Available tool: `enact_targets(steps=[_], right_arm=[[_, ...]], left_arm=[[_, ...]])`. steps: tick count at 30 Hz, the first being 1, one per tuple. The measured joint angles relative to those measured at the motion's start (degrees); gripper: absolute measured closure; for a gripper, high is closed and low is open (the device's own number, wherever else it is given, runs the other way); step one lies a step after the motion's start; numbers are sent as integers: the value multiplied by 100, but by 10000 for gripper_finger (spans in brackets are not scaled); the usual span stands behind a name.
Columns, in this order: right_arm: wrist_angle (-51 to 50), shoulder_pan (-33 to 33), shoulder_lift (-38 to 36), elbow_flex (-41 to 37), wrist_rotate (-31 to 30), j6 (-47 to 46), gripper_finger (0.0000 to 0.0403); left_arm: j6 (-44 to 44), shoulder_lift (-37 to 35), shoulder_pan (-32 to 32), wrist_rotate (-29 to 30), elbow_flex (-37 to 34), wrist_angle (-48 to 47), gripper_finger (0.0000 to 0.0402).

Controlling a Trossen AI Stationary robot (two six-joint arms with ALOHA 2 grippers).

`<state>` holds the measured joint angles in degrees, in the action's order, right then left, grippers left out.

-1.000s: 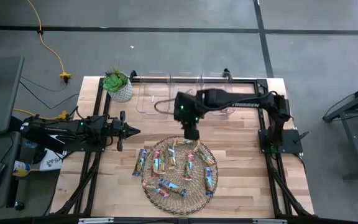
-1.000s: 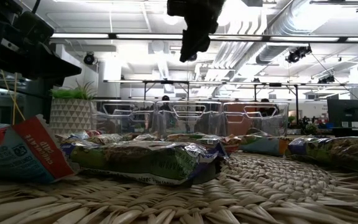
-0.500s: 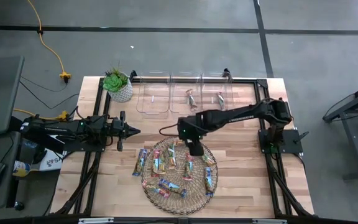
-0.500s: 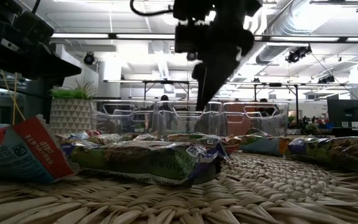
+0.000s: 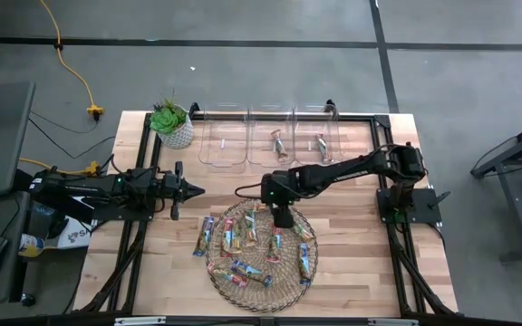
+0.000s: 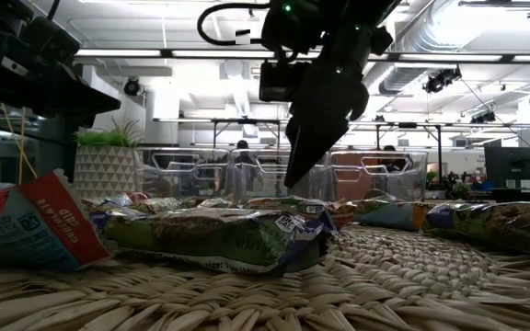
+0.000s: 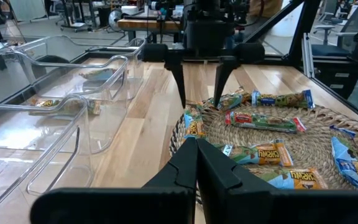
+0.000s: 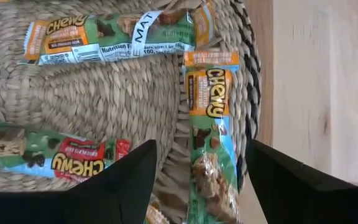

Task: Pick and place Granola Bars by type
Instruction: Put the yellow granola bar into the middle transparent bin

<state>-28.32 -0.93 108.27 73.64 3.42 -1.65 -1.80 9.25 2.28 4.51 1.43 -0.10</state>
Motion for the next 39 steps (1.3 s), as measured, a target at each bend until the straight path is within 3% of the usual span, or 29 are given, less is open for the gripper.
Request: enact_targets(steps=[39], right_arm=[[861,48,588,-143,-207,-304,174]], left_arm=[[-2,1,0,0,0,4,400]])
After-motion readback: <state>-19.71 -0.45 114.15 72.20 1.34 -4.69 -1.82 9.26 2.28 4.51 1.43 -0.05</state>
